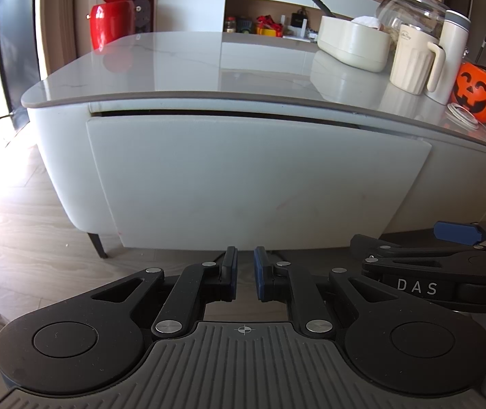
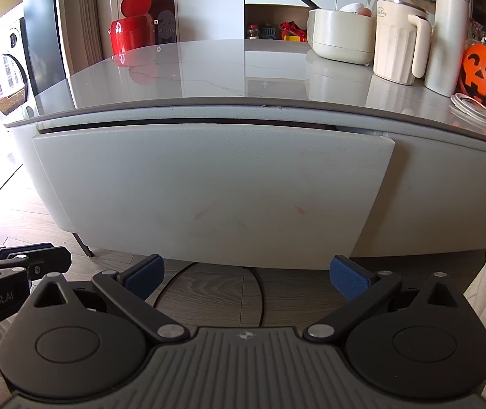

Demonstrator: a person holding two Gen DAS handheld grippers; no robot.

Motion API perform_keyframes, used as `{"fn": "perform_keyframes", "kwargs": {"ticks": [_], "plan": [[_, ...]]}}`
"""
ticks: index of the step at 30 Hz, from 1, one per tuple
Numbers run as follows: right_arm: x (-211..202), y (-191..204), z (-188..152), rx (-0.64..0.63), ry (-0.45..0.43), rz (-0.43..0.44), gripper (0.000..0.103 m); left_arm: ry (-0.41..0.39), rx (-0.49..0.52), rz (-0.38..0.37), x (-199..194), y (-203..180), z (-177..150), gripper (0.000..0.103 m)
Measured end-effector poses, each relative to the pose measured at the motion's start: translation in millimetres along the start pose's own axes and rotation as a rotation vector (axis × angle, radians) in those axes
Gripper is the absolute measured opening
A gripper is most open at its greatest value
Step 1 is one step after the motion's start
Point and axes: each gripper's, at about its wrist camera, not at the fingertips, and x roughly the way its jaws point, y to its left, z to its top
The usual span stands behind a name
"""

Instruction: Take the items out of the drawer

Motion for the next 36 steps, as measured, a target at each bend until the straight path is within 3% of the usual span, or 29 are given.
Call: {"fn": "perform_keyframes", "kwargs": {"ticks": [36], "plan": [[-1.5, -1.4, -1.0, 0.005, 0.001, -0.001, 0.103, -0.016, -0.110, 0.113, 0.1, 3.1, 1.8, 0.013]]}}
